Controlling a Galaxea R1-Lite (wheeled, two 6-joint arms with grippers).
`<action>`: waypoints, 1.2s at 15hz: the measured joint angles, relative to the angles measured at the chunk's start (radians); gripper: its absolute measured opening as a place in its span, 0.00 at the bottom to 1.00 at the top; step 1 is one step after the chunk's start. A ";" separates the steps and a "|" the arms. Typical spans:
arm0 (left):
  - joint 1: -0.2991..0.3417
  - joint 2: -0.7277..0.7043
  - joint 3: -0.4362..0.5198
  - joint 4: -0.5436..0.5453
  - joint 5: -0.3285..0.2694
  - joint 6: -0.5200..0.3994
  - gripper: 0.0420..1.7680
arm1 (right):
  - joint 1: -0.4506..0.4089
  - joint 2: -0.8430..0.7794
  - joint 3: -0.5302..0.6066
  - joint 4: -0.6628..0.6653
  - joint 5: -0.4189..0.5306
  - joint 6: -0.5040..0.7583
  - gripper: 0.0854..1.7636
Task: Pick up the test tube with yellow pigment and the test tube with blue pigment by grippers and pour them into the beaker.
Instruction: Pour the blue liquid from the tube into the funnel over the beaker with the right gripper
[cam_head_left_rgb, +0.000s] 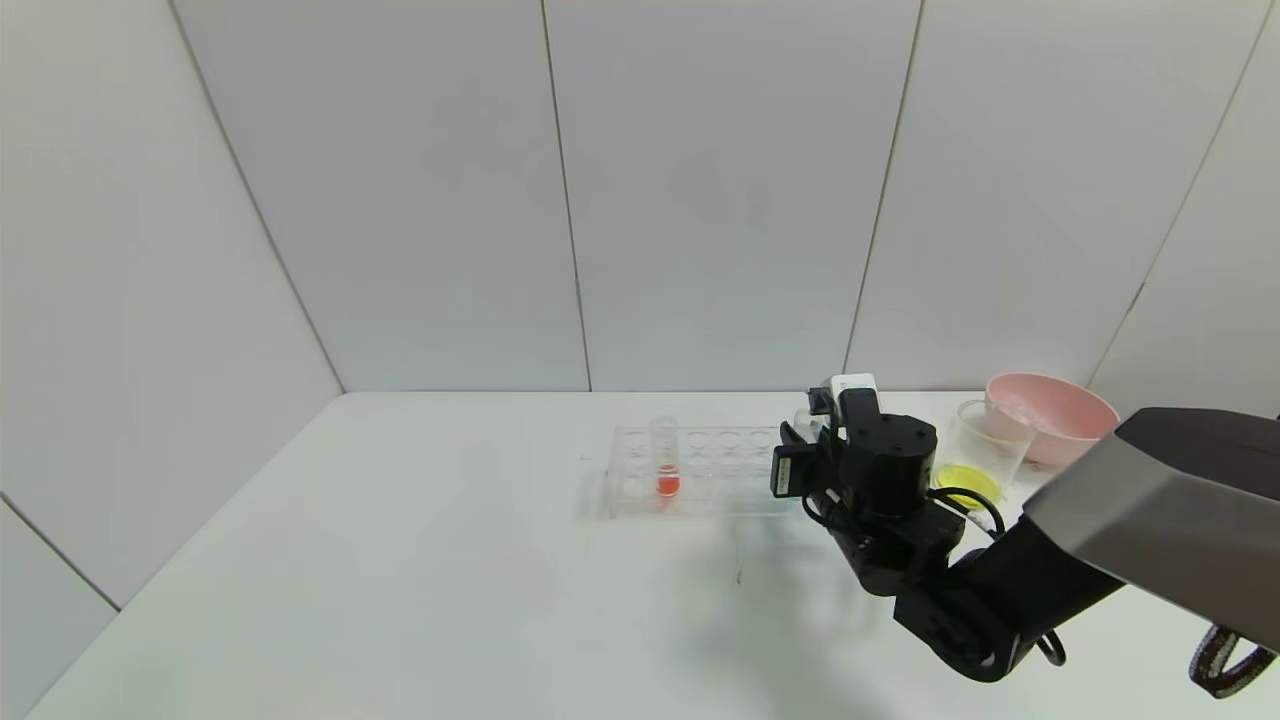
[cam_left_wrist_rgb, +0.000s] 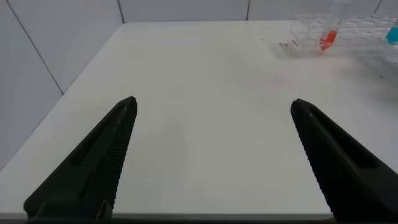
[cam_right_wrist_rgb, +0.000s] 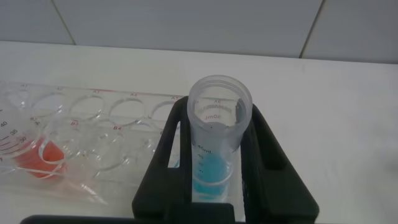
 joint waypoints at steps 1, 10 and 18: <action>0.000 0.000 0.000 0.000 0.000 0.000 1.00 | 0.001 -0.014 0.002 0.003 0.000 -0.009 0.25; 0.000 0.000 0.000 0.000 0.000 0.000 1.00 | 0.023 -0.210 0.003 0.129 0.003 -0.037 0.25; 0.000 0.000 0.000 0.000 0.000 0.000 1.00 | 0.011 -0.327 0.064 0.224 0.093 -0.048 0.25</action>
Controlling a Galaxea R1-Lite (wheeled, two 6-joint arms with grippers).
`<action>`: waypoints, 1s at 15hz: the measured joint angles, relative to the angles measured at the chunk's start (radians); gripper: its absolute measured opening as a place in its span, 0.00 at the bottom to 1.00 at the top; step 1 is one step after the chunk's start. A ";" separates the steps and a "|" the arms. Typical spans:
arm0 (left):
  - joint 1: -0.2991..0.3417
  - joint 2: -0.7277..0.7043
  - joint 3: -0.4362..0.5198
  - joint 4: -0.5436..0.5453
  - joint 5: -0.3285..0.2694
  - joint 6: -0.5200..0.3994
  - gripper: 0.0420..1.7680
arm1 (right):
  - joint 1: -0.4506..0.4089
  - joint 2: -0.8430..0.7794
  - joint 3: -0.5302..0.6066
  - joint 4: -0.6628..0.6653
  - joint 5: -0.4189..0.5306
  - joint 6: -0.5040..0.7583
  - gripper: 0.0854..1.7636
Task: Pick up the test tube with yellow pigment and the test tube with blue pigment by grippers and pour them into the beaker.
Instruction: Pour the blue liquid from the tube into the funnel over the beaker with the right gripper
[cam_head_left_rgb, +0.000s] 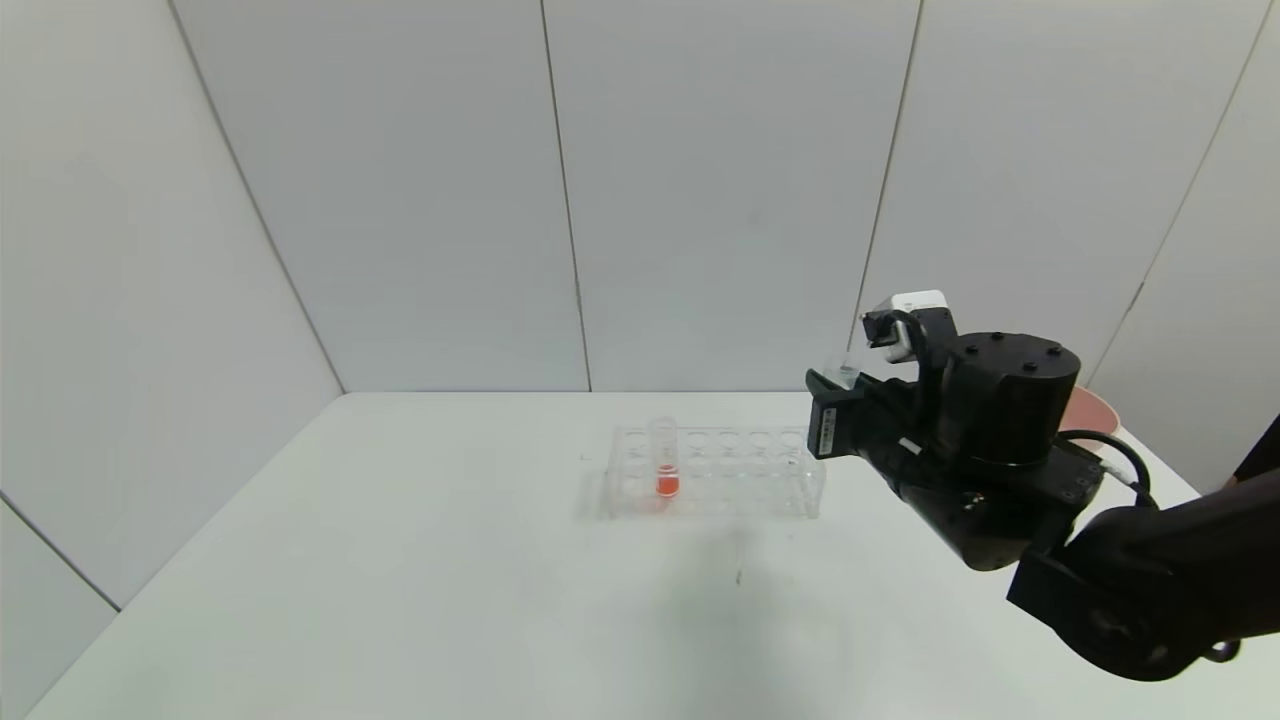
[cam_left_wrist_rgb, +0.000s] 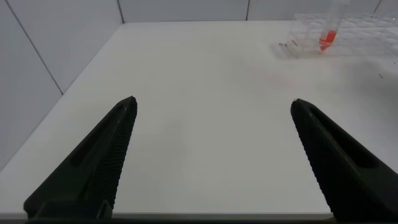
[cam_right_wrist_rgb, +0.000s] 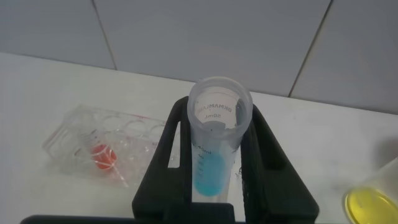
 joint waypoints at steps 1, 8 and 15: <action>0.000 0.000 0.000 0.000 0.000 0.000 1.00 | -0.014 -0.036 0.021 0.032 0.055 0.000 0.25; 0.000 0.000 0.000 0.000 0.000 0.000 1.00 | -0.315 -0.360 0.109 0.480 0.646 -0.055 0.25; 0.000 0.000 0.000 0.000 0.000 0.000 1.00 | -0.756 -0.420 0.066 0.684 1.029 -0.564 0.25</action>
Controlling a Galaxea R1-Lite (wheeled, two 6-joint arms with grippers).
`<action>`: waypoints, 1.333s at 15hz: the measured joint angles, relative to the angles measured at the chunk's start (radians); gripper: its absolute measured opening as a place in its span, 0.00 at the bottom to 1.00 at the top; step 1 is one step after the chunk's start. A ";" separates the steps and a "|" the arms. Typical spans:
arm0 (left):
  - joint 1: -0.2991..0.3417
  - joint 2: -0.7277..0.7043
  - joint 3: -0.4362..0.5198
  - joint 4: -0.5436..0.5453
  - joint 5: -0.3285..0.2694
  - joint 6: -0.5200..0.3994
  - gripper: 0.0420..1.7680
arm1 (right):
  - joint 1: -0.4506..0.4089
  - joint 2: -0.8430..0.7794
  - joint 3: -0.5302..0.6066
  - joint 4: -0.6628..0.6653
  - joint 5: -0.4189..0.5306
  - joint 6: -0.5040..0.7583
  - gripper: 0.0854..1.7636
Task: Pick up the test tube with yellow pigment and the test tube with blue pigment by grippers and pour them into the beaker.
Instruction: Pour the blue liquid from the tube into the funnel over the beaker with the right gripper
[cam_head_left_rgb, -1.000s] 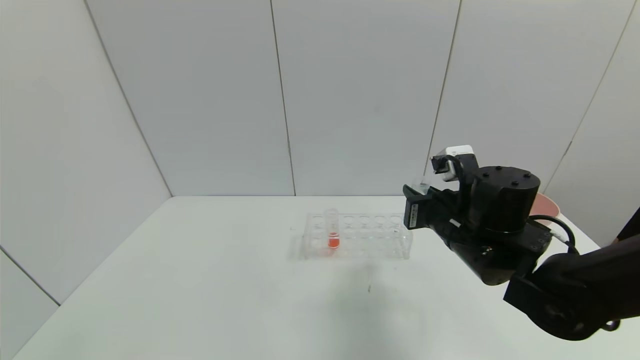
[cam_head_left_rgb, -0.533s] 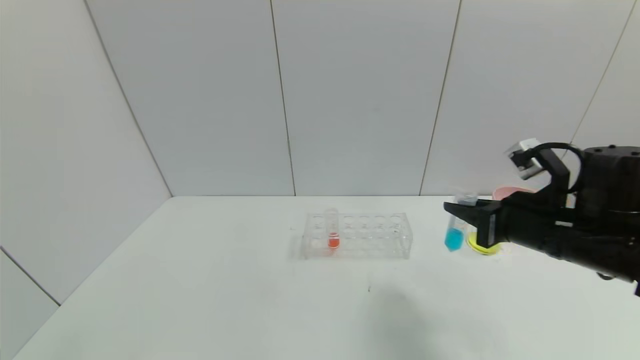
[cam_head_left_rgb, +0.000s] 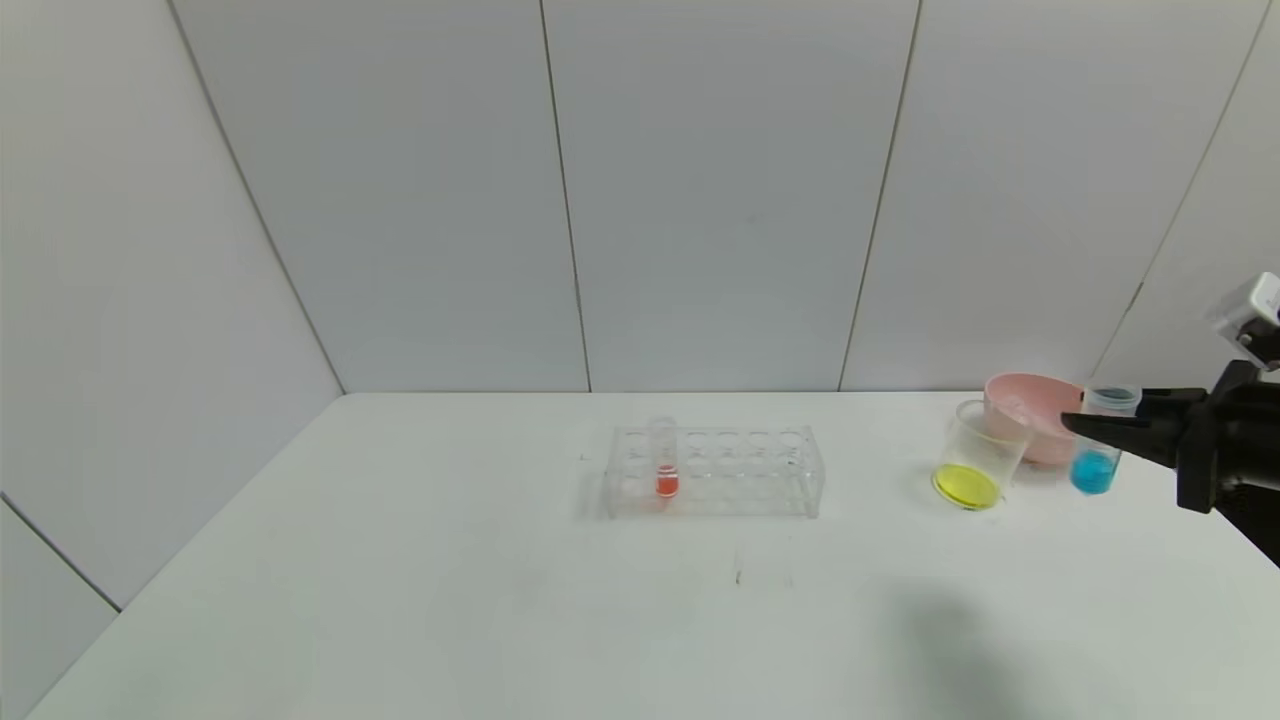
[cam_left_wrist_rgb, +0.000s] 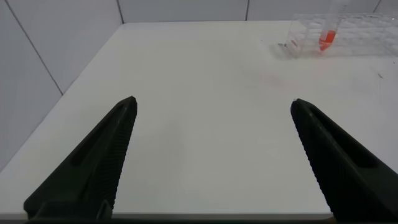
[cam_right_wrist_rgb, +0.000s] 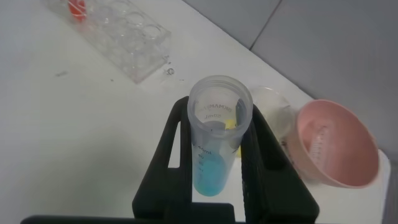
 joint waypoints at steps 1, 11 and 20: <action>0.000 0.000 0.000 0.000 0.000 0.000 1.00 | -0.032 0.026 -0.025 0.013 0.006 -0.038 0.25; 0.000 0.000 0.000 0.000 0.000 0.000 1.00 | -0.175 0.379 -0.670 0.597 0.009 -0.428 0.25; 0.000 0.000 0.000 0.000 0.000 0.000 1.00 | -0.173 0.623 -1.128 1.103 -0.028 -0.580 0.25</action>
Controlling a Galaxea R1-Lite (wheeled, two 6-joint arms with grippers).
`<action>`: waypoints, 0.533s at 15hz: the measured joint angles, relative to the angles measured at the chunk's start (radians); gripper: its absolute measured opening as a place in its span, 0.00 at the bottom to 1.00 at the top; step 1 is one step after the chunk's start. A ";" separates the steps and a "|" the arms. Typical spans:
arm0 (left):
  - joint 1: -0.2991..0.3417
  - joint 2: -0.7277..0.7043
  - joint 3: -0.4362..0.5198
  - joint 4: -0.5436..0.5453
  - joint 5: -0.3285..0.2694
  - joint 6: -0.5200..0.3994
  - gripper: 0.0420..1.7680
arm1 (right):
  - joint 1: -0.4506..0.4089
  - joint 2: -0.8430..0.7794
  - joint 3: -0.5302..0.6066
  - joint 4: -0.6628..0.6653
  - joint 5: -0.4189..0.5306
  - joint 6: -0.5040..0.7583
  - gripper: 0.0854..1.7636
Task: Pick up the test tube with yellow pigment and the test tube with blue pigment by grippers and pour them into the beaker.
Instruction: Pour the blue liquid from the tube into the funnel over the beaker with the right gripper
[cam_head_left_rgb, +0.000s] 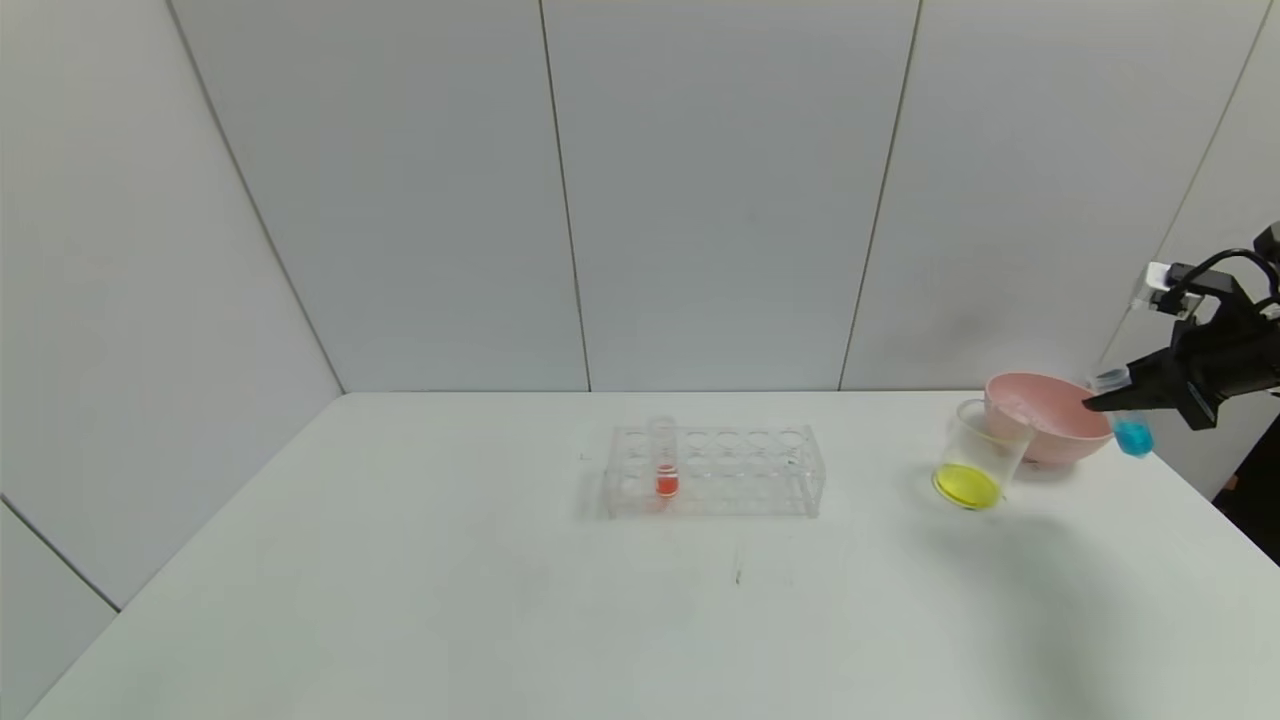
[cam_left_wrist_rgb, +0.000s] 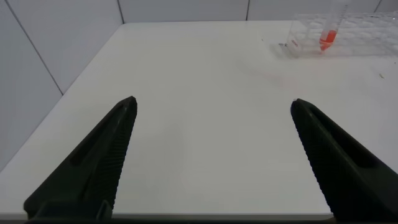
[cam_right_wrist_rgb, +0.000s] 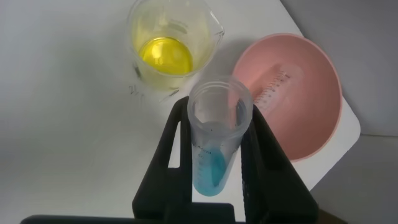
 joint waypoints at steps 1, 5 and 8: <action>0.000 0.000 0.000 0.000 0.000 0.000 1.00 | 0.007 0.010 -0.033 0.030 -0.014 -0.009 0.25; 0.000 0.000 0.000 0.000 0.000 0.000 1.00 | 0.049 0.028 -0.065 0.004 -0.117 -0.027 0.25; 0.000 0.000 0.000 0.000 0.000 0.000 1.00 | 0.095 0.030 -0.068 -0.027 -0.194 -0.024 0.25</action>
